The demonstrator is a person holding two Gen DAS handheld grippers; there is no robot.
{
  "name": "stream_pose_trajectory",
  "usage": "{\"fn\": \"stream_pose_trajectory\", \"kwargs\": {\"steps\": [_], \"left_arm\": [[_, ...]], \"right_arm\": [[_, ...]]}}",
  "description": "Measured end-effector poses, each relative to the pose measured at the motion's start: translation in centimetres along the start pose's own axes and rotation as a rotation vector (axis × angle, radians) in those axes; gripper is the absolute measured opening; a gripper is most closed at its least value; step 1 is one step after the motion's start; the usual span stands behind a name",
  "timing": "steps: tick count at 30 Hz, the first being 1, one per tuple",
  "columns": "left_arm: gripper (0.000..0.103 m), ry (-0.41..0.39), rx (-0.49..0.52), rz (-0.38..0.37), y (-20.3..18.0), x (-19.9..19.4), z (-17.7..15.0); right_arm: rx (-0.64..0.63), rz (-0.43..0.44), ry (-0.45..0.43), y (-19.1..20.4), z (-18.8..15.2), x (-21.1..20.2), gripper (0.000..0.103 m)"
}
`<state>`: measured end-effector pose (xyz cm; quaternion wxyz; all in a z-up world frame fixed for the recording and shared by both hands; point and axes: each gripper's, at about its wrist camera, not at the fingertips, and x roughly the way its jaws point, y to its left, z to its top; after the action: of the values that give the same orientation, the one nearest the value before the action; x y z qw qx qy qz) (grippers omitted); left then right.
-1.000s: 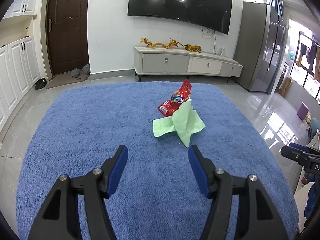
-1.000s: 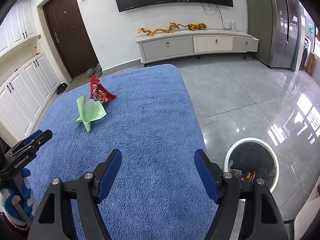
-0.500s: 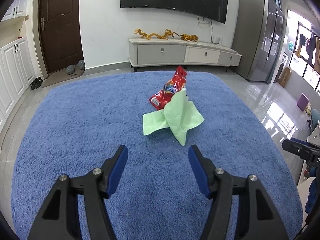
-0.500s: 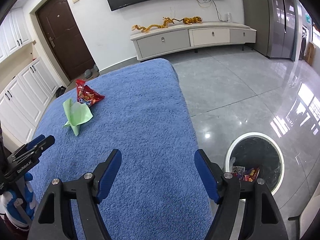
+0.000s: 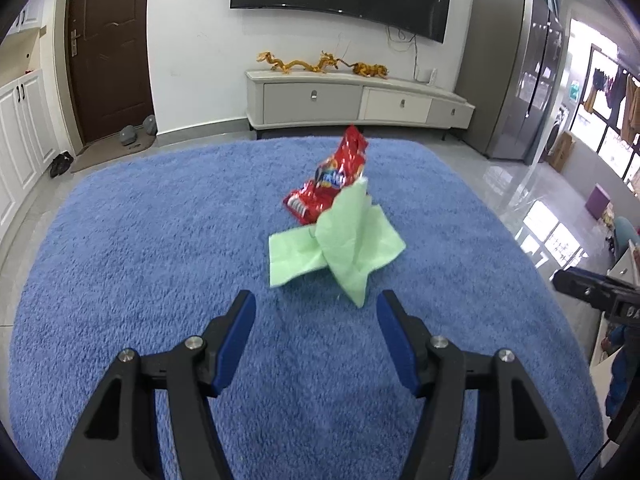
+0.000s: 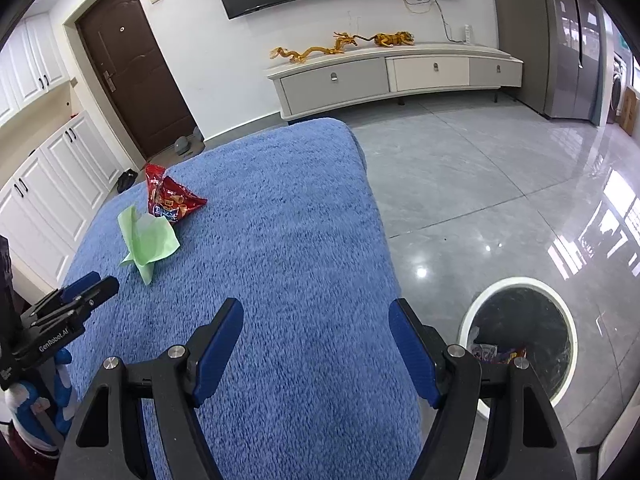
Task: Collect trash
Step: 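Grasp the green napkin with the left tool while the right tool grasps the red chip bag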
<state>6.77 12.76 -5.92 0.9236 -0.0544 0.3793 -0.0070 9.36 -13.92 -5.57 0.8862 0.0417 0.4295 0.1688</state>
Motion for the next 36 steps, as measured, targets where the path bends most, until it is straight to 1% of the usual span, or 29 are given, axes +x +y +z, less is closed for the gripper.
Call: {"fn": "stream_pose_trajectory", "kwargs": {"steps": [3, 6, 9, 10, 14, 15, 16, 18, 19, 22, 26, 31, 36], "left_arm": [[0.061, -0.026, -0.02, -0.042, 0.4, 0.1, 1.1], [0.061, -0.039, -0.017, -0.059, 0.5, 0.7, 2.1], [0.061, -0.02, -0.013, -0.074, 0.4, 2.0, 3.0], [0.061, -0.003, -0.011, -0.077, 0.3, 2.6, 3.2], [0.06, 0.022, -0.003, -0.071, 0.3, 4.3, 3.6], [0.052, 0.022, -0.004, -0.07, 0.3, 4.6, 3.6], [0.04, 0.027, -0.009, -0.072, 0.5, 4.9, 3.6], [0.031, 0.044, -0.051, -0.089, 1.3, 5.6, 3.4], [0.028, 0.04, -0.069, -0.101, 1.6, 5.6, 3.3], [0.024, 0.008, -0.064, -0.072, 1.9, 4.8, 3.1], [0.024, -0.014, -0.105, -0.05, 3.6, 3.7, 3.0], [0.023, -0.036, -0.163, -0.017, 6.2, 2.2, 2.3], [0.023, -0.028, -0.211, 0.003, 7.9, 1.4, 0.8]], "right_arm": [[-0.021, 0.01, -0.008, 0.6, 0.8, 0.4, 0.074], [-0.046, 0.026, -0.019, 1.4, 1.7, 0.9, 0.074], [-0.072, 0.04, -0.026, 2.3, 2.6, 1.5, 0.074], [-0.079, 0.044, -0.027, 2.6, 2.8, 1.7, 0.074], [-0.109, 0.066, -0.027, 3.8, 3.9, 2.8, 0.074], [-0.117, 0.076, -0.026, 4.3, 4.3, 3.2, 0.073], [-0.122, 0.084, -0.026, 4.6, 4.5, 3.4, 0.074], [-0.135, 0.105, -0.028, 5.5, 5.0, 3.9, 0.074], [-0.142, 0.117, -0.028, 6.0, 5.4, 4.3, 0.074], [-0.155, 0.163, -0.028, 7.6, 6.5, 5.5, 0.074], [-0.167, 0.233, -0.018, 10.4, 7.7, 7.5, 0.074], [-0.172, 0.281, -0.003, 13.3, 8.9, 10.2, 0.073], [-0.197, 0.307, 0.014, 16.2, 9.3, 12.4, 0.073]]}}
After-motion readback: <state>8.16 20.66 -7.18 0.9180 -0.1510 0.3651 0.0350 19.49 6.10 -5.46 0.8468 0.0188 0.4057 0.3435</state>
